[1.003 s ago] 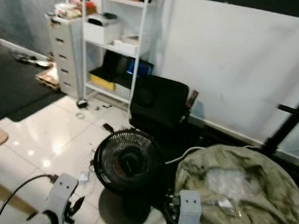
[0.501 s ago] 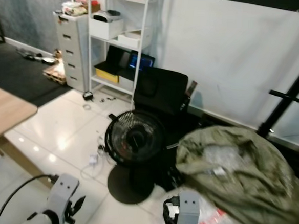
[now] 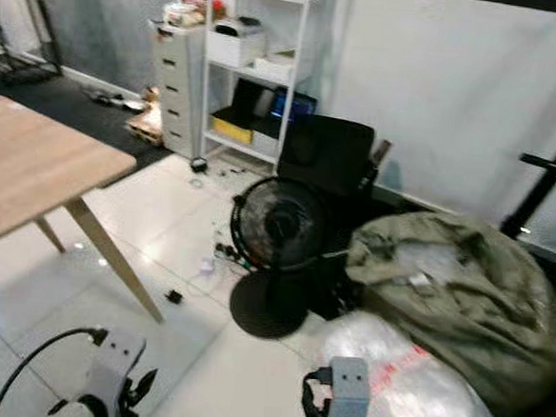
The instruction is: Setting the table
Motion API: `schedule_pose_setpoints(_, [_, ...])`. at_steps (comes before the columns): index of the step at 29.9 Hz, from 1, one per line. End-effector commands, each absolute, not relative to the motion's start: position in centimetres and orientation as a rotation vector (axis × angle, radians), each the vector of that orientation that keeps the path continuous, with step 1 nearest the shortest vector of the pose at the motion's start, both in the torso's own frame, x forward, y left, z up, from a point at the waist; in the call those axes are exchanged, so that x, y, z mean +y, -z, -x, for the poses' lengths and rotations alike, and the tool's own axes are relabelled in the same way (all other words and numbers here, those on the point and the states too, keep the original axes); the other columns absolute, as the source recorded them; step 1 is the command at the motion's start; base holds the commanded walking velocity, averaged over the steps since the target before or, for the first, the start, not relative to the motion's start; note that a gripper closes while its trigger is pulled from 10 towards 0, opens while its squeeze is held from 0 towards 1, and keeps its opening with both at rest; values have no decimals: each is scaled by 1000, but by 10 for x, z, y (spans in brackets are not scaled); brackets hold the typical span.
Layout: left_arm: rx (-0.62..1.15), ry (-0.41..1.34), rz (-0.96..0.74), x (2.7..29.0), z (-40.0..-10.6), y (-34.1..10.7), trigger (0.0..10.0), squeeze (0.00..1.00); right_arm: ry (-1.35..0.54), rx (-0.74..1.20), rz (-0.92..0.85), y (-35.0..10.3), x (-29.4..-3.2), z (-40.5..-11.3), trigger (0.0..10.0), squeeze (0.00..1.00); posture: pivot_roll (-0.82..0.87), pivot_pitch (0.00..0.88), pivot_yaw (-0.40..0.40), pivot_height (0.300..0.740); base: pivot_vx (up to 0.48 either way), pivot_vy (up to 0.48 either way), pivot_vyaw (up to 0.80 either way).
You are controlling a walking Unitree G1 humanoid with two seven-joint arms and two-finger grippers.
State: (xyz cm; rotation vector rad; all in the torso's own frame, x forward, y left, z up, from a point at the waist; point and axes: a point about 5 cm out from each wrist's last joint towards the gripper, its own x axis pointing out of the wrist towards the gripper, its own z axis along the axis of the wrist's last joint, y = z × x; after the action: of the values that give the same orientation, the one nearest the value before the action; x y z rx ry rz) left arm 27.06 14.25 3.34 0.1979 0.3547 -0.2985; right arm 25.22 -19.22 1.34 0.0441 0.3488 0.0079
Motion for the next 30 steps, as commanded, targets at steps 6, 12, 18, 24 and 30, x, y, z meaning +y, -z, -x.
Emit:
schedule_pose_setpoints(6, [393, 288, -203, 148, -263, -25, 10000, 0, -17, 368, -58, -8, -186, -248, 10000, 0, 27, 32, 48, 740, -378, 0, 0])
schedule_pose_setpoints(12, [393, 288, -204, 148, -264, -25, 10000, 0, -16, 369, -59, -8, -186, -249, 10000, 0, 25, 33, 49, 740, -371, 0, 0])
schedule_pose_setpoints(18, [393, 289, -204, 148, -264, -25, 10000, 0, -15, 369, -59, -8, -187, -248, 10000, 0, 25, 33, 49, 740, -371, 0, 0])
schedule_pose_setpoints(24, [393, 289, -205, 148, -264, -25, 10000, 0, -16, 369, -58, -8, -186, -249, 10000, 0, 26, 34, 49, 740, -371, 0, 0])
schedule_pose_setpoints(30, [393, 290, -205, 148, -264, -25, 10000, 0, -17, 369, -58, -8, -186, -248, 10000, 0, 25, 32, 50, 740, -371, 0, 0])
